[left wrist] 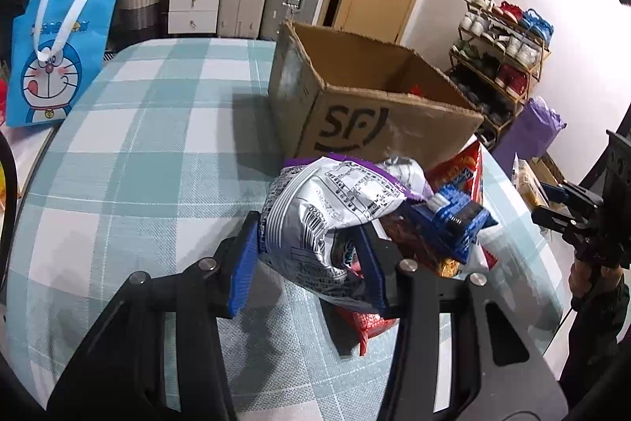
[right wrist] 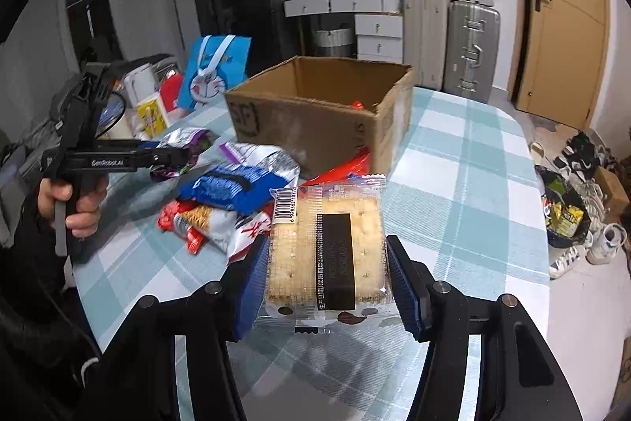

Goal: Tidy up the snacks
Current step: 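Grasp the silver chip bag with the left tool while the right tool lifts the cracker pack, then carry the silver chip bag and cracker pack over the box and release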

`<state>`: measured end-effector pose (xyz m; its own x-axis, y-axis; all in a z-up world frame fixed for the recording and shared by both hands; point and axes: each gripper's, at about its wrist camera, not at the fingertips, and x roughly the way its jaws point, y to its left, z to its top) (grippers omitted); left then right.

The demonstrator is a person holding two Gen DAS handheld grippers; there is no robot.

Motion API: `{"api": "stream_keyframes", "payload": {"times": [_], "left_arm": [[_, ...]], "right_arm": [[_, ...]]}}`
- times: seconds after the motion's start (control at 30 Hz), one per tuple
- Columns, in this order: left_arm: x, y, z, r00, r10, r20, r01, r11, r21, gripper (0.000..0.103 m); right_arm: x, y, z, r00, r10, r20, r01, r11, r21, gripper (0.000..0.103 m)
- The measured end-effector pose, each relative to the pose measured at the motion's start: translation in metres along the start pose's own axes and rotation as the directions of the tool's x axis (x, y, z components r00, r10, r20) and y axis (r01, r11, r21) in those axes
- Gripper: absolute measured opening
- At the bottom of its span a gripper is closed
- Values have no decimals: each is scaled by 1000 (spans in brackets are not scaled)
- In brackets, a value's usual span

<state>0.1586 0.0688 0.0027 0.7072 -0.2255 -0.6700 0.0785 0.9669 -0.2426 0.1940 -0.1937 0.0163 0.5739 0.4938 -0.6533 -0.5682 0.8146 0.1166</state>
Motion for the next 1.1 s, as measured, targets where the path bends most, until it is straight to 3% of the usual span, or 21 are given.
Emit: {"api": "stream_keyframes", "payload": {"times": [0.6, 1.1], "left_arm": [[-48, 3, 27, 990, 38, 134, -33, 999, -38, 44], [-34, -31, 61, 988, 21, 155, -21, 1000, 0, 44]], "right_arm": [[-18, -9, 16, 993, -72, 95, 62, 993, 103, 58], [-2, 2, 59, 986, -95, 139, 75, 986, 147, 58]]}}
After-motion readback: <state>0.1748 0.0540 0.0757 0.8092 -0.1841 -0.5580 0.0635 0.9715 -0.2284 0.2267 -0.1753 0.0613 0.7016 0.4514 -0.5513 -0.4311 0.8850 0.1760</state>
